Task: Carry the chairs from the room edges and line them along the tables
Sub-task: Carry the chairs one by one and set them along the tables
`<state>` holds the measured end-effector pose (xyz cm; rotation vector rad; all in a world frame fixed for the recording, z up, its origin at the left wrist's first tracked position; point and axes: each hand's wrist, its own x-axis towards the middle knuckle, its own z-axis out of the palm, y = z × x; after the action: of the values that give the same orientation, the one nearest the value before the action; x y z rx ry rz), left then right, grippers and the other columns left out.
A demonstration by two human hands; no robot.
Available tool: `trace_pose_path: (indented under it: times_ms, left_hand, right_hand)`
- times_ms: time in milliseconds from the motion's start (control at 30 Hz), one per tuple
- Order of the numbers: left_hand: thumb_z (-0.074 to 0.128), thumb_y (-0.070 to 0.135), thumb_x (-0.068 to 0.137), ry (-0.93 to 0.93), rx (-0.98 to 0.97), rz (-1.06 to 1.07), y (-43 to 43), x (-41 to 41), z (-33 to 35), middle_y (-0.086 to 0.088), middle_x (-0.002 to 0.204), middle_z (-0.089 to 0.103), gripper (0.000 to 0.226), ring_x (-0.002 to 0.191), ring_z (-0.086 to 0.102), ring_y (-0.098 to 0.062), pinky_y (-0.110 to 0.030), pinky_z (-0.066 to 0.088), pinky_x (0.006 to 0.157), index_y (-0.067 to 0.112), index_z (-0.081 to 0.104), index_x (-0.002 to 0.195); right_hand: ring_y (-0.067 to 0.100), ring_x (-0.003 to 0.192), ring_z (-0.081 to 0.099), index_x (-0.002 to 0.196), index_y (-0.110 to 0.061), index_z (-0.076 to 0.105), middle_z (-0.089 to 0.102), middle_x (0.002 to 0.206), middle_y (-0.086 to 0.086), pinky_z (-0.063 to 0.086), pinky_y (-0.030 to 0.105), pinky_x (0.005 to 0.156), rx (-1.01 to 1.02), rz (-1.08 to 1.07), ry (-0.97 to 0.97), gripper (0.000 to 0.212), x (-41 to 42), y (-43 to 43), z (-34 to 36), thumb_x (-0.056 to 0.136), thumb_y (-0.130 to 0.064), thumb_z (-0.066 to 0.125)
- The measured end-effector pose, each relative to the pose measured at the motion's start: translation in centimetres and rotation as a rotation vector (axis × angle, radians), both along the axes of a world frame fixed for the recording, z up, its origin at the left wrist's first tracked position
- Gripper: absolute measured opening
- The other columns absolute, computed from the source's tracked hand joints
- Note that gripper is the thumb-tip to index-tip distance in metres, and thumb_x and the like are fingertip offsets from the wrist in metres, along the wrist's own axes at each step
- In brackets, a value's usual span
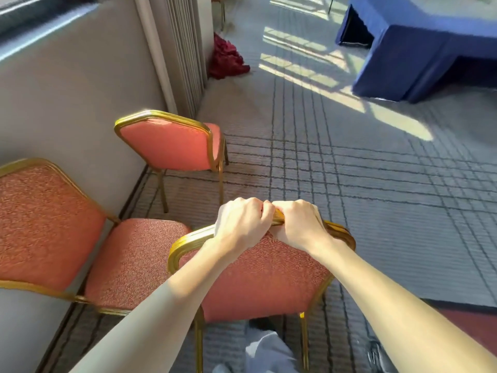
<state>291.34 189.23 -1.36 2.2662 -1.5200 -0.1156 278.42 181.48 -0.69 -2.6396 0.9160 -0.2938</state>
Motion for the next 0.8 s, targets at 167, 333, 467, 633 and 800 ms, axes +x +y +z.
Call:
trace_pose_path:
  times_ms: [167, 333, 467, 633, 800]
  left_hand:
    - [0.039, 0.039, 0.094, 0.101, 0.042, 0.024, -6.0, 2.4, 1.0, -0.002, 0.056, 0.05, 0.047, 0.061, 0.05, -0.027, -0.034, 0.038, 0.058, 0.012, 0.045, 0.056]
    - [0.036, 0.042, 0.094, 0.092, 0.036, -0.047, -15.1, 3.1, 1.6, -0.009, 0.069, 0.062, 0.047, 0.072, 0.061, -0.031, -0.036, 0.044, 0.06, 0.012, 0.052, 0.062]
    - [0.032, 0.043, 0.098, -0.003, 0.026, -0.206, -22.8, 2.1, 2.0, -0.014, 0.08, 0.067, 0.05, 0.08, 0.063, -0.034, -0.034, 0.036, 0.061, 0.01, 0.056, 0.07]
    - [0.03, 0.043, 0.1, -0.142, 0.025, -0.449, -31.1, 0.1, 3.5, -0.01, 0.074, 0.063, 0.048, 0.073, 0.061, -0.032, -0.032, 0.029, 0.053, 0.012, 0.053, 0.071]
    - [0.036, 0.04, 0.099, -0.173, -0.112, -0.597, -38.3, -2.3, 4.4, -0.015, 0.07, 0.065, 0.047, 0.068, 0.062, -0.038, -0.032, 0.036, 0.054, 0.012, 0.047, 0.062]
  right_hand:
    - [0.035, 0.088, 0.066, 0.092, -0.025, 0.069, 0.073, 0.084, 0.007, 0.047, 0.037, 0.068, 0.022, 0.056, 0.071, 0.022, 2.9, -6.6, 0.4, 0.077, -0.04, 0.066]
    - [0.033, 0.091, 0.066, 0.091, -0.021, 0.069, 0.073, 0.09, 0.006, 0.044, 0.034, 0.068, 0.045, 0.057, 0.138, 0.024, 3.4, -15.5, 1.5, 0.082, -0.043, 0.065]
    - [0.031, 0.086, 0.068, 0.076, -0.024, 0.062, 0.073, 0.083, 0.006, 0.036, 0.029, 0.061, 0.092, -0.019, 0.144, 0.022, 1.5, -21.7, 2.5, 0.083, -0.044, 0.065]
    - [0.029, 0.081, 0.07, 0.075, -0.021, 0.064, 0.073, 0.079, 0.008, 0.047, 0.032, 0.059, 0.12, -0.135, 0.097, 0.023, -1.5, -27.5, 3.9, 0.082, -0.044, 0.067]
    - [0.031, 0.087, 0.07, 0.086, -0.017, 0.069, 0.074, 0.088, 0.01, 0.046, 0.033, 0.064, 0.004, -0.283, 0.117, 0.036, -4.8, -32.4, 5.0, 0.082, -0.052, 0.065]
